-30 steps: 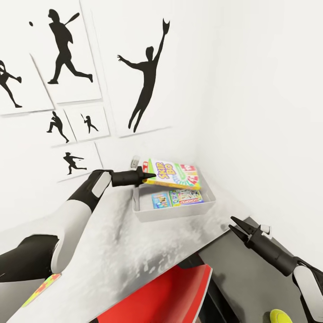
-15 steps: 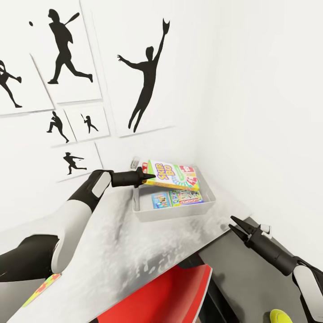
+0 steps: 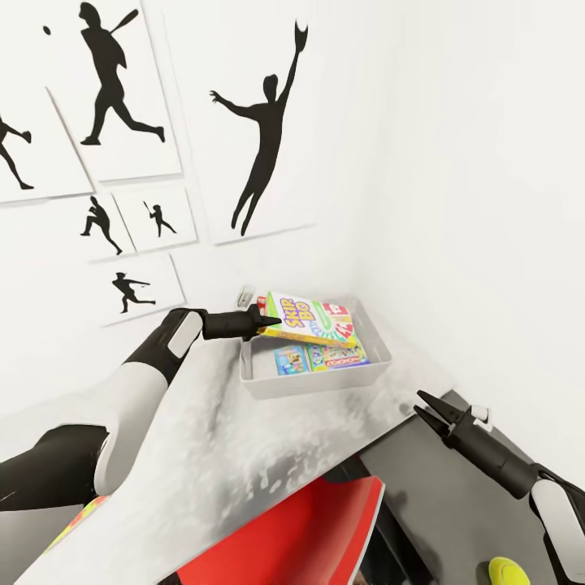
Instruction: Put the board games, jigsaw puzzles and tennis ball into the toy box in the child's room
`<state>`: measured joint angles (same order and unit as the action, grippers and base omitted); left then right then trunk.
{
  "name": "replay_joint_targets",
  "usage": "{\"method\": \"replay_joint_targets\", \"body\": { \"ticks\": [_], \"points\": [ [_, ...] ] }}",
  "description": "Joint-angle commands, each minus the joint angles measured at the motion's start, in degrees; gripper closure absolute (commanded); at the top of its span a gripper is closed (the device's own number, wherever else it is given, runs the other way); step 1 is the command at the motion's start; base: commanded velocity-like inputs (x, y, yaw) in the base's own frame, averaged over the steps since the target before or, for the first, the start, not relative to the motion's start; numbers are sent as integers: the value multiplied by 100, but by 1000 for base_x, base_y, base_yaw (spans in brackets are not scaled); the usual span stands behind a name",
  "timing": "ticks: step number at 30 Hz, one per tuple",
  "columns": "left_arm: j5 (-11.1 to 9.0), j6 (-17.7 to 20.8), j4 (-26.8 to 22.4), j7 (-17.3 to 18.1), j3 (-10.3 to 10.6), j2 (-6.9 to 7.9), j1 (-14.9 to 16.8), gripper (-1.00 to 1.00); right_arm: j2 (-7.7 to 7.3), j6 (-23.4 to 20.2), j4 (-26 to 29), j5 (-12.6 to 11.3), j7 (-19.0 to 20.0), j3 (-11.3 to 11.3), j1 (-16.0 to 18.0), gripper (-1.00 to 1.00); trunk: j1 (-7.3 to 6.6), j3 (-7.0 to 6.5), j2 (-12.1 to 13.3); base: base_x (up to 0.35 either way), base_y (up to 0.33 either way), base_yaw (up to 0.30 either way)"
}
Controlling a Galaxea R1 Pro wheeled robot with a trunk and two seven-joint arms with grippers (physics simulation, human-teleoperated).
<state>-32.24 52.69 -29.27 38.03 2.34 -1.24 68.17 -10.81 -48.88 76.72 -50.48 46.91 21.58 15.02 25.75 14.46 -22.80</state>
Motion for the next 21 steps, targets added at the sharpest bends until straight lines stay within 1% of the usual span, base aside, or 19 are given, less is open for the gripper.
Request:
{"method": "replay_joint_targets", "body": {
  "ticks": [1, 9, 21],
  "points": [
    [-9, 20, 0, 12, 4, 1, 5, 100, 0, -31, 0, -6, 11, 5, 4, -100, 3, 19, -12, 0, 0, 0],
    [-14, 6, 0, 11, 4, 1, 7, 100, 0, -24, 0, -5, 21, 10, 5, -100, 3, 73, -12, 0, 0, 0],
    [-22, -4, 0, 18, 20, 1, 6, 100, 0, -17, 0, -5, 37, 13, 5, -100, 3, 82, -12, 0, 0, 0]
  ]
}}
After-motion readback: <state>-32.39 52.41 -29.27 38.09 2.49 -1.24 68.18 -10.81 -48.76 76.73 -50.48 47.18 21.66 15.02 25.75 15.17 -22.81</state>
